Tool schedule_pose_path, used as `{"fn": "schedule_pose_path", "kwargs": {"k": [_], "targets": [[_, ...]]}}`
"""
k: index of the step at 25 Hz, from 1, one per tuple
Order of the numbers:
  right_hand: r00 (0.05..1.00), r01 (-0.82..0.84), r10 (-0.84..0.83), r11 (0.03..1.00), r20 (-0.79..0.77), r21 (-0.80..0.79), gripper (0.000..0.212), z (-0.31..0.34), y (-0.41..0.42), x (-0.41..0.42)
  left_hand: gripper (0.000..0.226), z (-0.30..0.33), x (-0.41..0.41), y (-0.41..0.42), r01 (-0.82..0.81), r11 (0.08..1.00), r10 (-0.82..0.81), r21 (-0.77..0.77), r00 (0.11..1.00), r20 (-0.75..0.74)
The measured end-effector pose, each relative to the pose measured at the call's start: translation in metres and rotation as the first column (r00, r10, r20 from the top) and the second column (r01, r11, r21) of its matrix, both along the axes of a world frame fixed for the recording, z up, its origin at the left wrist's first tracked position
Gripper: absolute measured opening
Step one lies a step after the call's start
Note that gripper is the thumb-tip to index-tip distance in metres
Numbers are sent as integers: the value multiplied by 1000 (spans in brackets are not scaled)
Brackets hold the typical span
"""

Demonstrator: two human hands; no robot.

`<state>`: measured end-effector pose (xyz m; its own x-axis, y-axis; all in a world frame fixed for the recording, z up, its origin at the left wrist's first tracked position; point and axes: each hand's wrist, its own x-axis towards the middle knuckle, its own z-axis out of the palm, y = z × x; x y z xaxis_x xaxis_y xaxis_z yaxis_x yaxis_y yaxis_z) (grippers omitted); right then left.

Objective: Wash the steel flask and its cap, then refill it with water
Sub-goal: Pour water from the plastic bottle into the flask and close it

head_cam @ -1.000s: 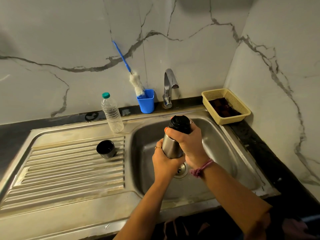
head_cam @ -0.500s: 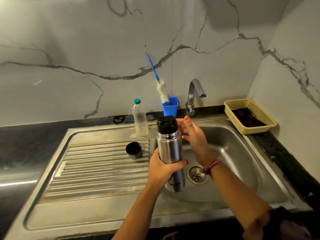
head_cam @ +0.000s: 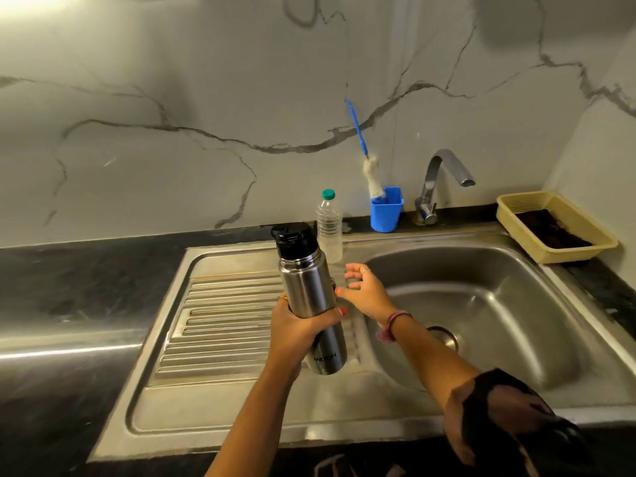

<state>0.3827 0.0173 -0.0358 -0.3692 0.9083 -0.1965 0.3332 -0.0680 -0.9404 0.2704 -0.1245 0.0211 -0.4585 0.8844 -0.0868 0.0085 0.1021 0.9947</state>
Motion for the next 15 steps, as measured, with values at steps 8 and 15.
{"fn": "schedule_pose_path", "kwargs": {"k": [8, 15], "targets": [[961, -12, -13, 996, 275, 88, 106, -35, 7, -49, 62, -7, -51, -5, -37, 999, 36, -29, 999, -5], [984, 148, -152, 988, 96, 49, 71, -26, 7, -27, 59, -17, -60, 4, -4, 998, 4, -56, 1000, -1]]}}
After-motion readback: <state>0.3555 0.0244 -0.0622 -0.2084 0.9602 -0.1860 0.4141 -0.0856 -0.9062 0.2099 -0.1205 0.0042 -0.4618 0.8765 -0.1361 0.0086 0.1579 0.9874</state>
